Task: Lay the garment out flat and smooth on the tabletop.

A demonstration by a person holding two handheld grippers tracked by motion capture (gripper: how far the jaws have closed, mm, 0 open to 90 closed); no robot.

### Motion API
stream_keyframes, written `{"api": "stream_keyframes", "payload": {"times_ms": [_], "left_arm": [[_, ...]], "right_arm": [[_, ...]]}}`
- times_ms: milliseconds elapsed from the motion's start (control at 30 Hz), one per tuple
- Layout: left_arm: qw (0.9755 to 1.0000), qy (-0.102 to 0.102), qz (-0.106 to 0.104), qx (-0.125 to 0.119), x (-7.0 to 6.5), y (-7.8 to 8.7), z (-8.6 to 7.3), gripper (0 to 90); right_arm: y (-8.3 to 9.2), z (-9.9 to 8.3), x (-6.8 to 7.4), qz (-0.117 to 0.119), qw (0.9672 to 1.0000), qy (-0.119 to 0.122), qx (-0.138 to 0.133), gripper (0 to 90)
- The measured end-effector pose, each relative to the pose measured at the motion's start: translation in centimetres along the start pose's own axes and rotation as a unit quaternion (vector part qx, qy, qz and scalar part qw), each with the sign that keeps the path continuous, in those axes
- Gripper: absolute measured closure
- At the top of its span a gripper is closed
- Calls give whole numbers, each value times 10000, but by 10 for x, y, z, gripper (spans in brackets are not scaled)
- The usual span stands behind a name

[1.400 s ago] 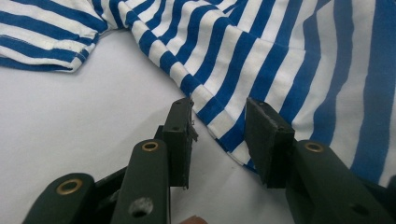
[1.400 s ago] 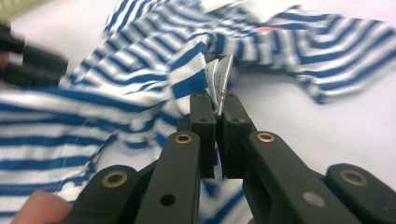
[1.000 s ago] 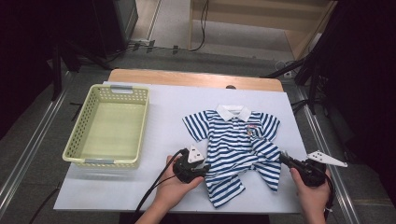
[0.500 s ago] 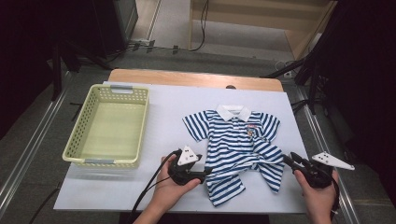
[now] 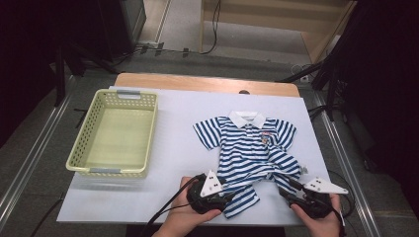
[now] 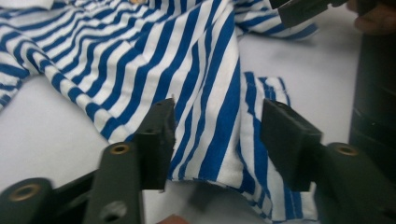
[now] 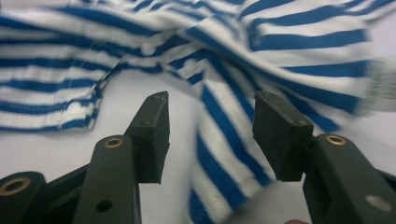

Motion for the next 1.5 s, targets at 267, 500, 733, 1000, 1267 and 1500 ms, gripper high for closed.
{"api": "stream_keyframes", "payload": {"times_ms": [267,500,733,1000,1267,1500], "left_arm": [[9999,107,64,70,12,-2,-3,784],[9998,186,60,-101,24,9,0,829],[9989,432,153,-38,43,15,-7,827],[9986,492,169,36,45,11,-13,822],[9988,465,145,-5,42,12,-13,814],[9988,483,94,19,39,11,-15,815]], "right_arm": [[-13,-3,-15,-484,9984,182,238,726],[9,8,-16,8,10000,44,-71,799],[29,16,-1,647,9974,193,-234,756],[36,25,3,191,9970,365,-649,769],[12,8,53,979,9898,1036,-28,803],[-8,-10,44,498,9912,1121,496,597]]}}
Point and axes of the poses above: each handheld gripper's, and its own axes: y roughly backward along the jaws, z roughly out of its top, x roughly to its left, the point moved 9 cm from there along -y, roughly forward along the jaws, and after that the axes turned 5 degrees about -y, right-handed, at the moved point
